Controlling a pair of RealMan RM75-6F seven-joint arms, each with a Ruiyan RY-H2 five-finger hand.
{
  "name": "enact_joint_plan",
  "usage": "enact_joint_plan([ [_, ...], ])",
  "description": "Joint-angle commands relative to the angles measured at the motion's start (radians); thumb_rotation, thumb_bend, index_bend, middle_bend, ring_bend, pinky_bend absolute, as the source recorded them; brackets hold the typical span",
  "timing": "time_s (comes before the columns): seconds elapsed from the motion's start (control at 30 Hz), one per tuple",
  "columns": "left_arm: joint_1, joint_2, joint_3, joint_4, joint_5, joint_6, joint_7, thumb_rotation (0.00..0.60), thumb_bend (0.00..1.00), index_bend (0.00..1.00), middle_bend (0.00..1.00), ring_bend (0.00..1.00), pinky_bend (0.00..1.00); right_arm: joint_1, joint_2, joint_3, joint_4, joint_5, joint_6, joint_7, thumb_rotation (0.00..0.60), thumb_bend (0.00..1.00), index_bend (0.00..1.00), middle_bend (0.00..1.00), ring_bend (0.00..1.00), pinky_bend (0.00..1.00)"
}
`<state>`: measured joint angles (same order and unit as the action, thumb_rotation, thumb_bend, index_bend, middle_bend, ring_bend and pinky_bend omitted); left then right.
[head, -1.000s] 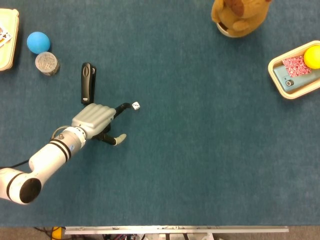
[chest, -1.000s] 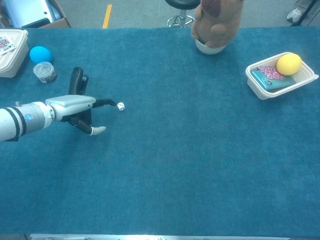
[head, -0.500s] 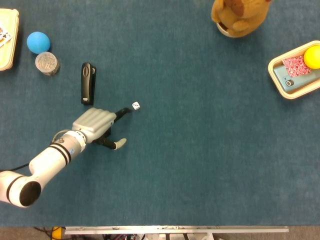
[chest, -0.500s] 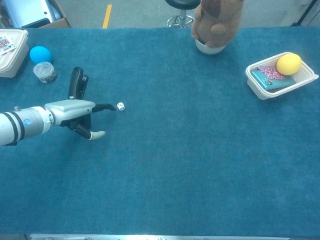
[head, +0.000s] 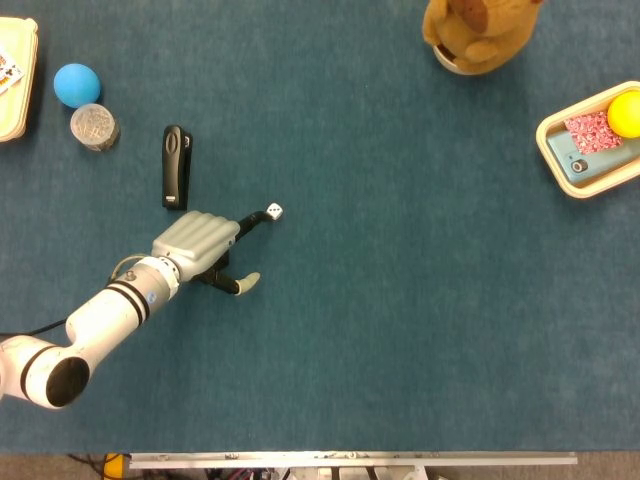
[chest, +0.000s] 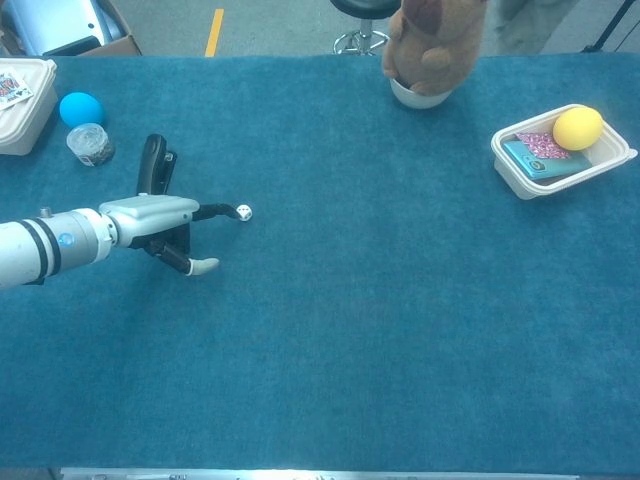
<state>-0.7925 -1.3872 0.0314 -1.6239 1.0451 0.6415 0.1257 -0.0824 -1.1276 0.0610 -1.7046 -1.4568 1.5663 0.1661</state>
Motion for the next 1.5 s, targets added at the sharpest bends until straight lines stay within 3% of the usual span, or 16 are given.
enact_joint_plan([
  [0.03,-0.001,-0.002,-0.001,0.0,0.0,0.0,0.0,0.349,0.36,0.04,1.0,1.0,1.0,-0.001,0.0,0.0,0.002,0.001,0.001,0.002,0.6,0.29,0.37,0.23,0.01,0.06],
  [0.53,-0.036,-0.032,-0.021,0.031,-0.019,-0.022,0.011,0.346,0.36,0.04,1.0,1.0,1.0,-0.012,0.001,0.0,0.014,0.009,0.007,0.014,0.6,0.29,0.37,0.23,0.01,0.06],
  [1.13,-0.034,-0.003,-0.025,0.015,-0.029,0.005,0.008,0.346,0.36,0.04,1.0,1.0,1.0,-0.009,-0.006,0.001,0.018,0.013,-0.002,0.011,0.6,0.29,0.37,0.23,0.01,0.06],
  [1.37,0.012,0.049,-0.026,-0.046,0.01,0.082,-0.014,0.335,0.36,0.04,1.0,1.0,1.0,-0.006,-0.005,0.004,0.018,0.013,-0.005,0.014,0.6,0.29,0.37,0.23,0.01,0.06],
  [1.5,0.073,0.091,-0.032,-0.092,0.069,0.191,-0.047,0.33,0.36,0.04,1.0,0.99,1.0,-0.007,-0.003,0.006,0.016,0.013,-0.001,0.015,0.6,0.29,0.37,0.23,0.01,0.06],
])
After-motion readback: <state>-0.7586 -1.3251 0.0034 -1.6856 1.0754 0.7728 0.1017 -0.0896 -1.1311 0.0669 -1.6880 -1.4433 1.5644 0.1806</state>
